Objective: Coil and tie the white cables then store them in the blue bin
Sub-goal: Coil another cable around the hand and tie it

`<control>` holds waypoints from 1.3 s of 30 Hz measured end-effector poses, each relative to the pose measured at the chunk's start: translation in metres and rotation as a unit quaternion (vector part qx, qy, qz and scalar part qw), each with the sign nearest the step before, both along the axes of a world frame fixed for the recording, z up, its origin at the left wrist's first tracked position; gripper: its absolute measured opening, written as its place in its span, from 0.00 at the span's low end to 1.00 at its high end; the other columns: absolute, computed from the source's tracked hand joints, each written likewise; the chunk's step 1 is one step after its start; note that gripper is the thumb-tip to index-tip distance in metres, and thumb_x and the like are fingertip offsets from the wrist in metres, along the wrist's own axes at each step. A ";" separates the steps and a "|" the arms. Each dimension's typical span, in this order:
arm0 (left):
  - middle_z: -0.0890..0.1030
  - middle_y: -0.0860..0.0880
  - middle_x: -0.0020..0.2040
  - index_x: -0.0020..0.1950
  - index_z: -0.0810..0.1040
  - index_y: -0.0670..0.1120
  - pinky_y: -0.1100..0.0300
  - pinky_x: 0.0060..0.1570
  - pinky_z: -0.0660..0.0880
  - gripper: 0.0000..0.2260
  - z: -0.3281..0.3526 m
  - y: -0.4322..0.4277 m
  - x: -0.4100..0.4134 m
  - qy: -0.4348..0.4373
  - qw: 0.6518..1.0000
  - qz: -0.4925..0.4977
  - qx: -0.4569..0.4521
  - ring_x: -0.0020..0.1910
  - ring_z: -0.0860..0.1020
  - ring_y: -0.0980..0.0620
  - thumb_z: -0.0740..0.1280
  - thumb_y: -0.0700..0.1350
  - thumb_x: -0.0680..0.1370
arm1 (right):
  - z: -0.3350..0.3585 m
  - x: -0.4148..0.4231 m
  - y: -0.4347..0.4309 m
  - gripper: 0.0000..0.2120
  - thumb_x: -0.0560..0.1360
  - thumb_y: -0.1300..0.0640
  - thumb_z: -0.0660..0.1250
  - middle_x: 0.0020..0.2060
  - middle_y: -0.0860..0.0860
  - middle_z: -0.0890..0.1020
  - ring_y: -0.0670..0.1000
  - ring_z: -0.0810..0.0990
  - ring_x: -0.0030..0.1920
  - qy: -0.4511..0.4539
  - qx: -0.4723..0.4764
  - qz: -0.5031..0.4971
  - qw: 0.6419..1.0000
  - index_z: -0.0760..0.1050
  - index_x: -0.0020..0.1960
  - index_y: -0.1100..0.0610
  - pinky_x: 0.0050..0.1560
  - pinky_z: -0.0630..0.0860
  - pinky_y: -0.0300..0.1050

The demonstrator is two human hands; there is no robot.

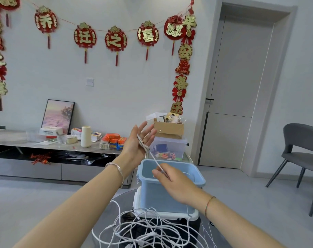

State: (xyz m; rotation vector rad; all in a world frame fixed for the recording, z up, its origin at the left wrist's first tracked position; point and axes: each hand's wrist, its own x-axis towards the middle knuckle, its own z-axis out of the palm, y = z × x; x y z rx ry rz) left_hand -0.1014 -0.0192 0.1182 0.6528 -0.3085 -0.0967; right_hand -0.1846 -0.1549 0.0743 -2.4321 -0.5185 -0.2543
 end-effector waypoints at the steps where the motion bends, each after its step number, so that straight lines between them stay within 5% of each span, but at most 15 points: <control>1: 0.84 0.47 0.46 0.64 0.73 0.44 0.64 0.39 0.81 0.18 -0.005 0.001 0.002 0.008 1.000 0.004 -0.009 0.42 0.84 0.51 0.51 0.51 0.84 | 0.002 -0.003 0.002 0.15 0.81 0.46 0.54 0.33 0.51 0.72 0.48 0.69 0.34 -0.002 -0.020 0.007 1.000 0.67 0.43 0.55 0.37 0.65 0.45; 5: 0.80 0.44 0.55 0.72 0.65 0.45 0.60 0.44 0.78 0.19 -0.020 0.000 0.007 0.022 0.998 0.043 0.036 0.50 0.81 0.47 0.50 0.52 0.84 | 0.007 -0.008 0.003 0.14 0.82 0.50 0.54 0.42 0.57 0.79 0.56 0.75 0.42 -0.023 -0.157 0.027 0.987 0.73 0.53 0.59 0.44 0.71 0.51; 8: 0.83 0.45 0.48 0.69 0.69 0.47 0.64 0.39 0.78 0.18 -0.028 -0.003 0.003 -0.042 0.965 0.103 0.238 0.43 0.83 0.51 0.53 0.53 0.83 | 0.017 -0.010 0.001 0.11 0.81 0.50 0.56 0.33 0.48 0.75 0.50 0.71 0.35 -0.103 -0.184 0.022 0.977 0.76 0.50 0.54 0.40 0.69 0.48; 12: 0.75 0.52 0.22 0.48 0.80 0.44 0.67 0.27 0.70 0.22 -0.031 -0.002 -0.018 -0.160 0.849 0.140 0.484 0.22 0.72 0.58 0.51 0.53 0.83 | 0.030 -0.006 -0.007 0.07 0.79 0.49 0.61 0.28 0.46 0.74 0.42 0.69 0.28 -0.192 -0.078 -0.019 0.978 0.76 0.48 0.50 0.29 0.60 0.34; 15: 0.67 0.52 0.20 0.31 0.77 0.46 0.63 0.28 0.66 0.29 -0.030 -0.002 -0.033 -0.217 0.801 0.061 0.554 0.21 0.66 0.55 0.48 0.58 0.83 | 0.035 0.003 -0.019 0.08 0.75 0.50 0.68 0.27 0.48 0.75 0.43 0.67 0.27 -0.184 0.057 -0.022 0.981 0.75 0.43 0.53 0.31 0.63 0.38; 18: 0.61 0.50 0.23 0.40 0.79 0.43 0.64 0.25 0.61 0.30 -0.024 -0.002 -0.042 -0.225 0.813 -0.058 0.534 0.22 0.61 0.54 0.45 0.59 0.82 | 0.040 0.007 -0.030 0.10 0.72 0.54 0.72 0.26 0.54 0.72 0.46 0.67 0.28 -0.158 0.153 0.001 0.976 0.74 0.40 0.59 0.33 0.65 0.40; 22: 0.59 0.53 0.20 0.37 0.74 0.41 0.61 0.24 0.51 0.30 -0.017 -0.005 -0.049 -0.207 0.825 -0.213 0.480 0.18 0.56 0.57 0.43 0.58 0.82 | 0.045 0.009 -0.040 0.07 0.73 0.62 0.70 0.26 0.49 0.72 0.40 0.69 0.25 -0.139 0.279 0.009 0.950 0.73 0.41 0.63 0.30 0.68 0.30; 27: 0.60 0.55 0.18 0.35 0.73 0.44 0.70 0.18 0.58 0.23 -0.013 -0.009 -0.049 -0.185 0.856 -0.348 0.335 0.15 0.57 0.61 0.50 0.54 0.82 | 0.035 0.011 -0.035 0.07 0.77 0.59 0.64 0.20 0.43 0.70 0.40 0.66 0.22 -0.044 0.376 -0.007 0.926 0.73 0.42 0.61 0.25 0.64 0.29; 33: 0.62 0.54 0.17 0.33 0.78 0.45 0.68 0.17 0.56 0.22 -0.004 -0.007 -0.040 -0.113 0.946 -0.271 0.137 0.13 0.60 0.60 0.53 0.54 0.79 | 0.006 0.017 -0.026 0.18 0.82 0.51 0.54 0.25 0.48 0.67 0.42 0.60 0.21 0.059 0.345 -0.028 0.936 0.71 0.37 0.56 0.22 0.58 0.33; 39: 0.73 0.53 0.25 0.46 0.83 0.46 0.68 0.26 0.74 0.24 0.007 -0.006 -0.021 -0.016 0.997 -0.072 0.018 0.23 0.74 0.58 0.50 0.55 0.83 | -0.024 0.004 -0.013 0.17 0.83 0.54 0.53 0.24 0.47 0.69 0.43 0.63 0.22 0.111 0.246 0.003 0.963 0.77 0.45 0.56 0.22 0.59 0.34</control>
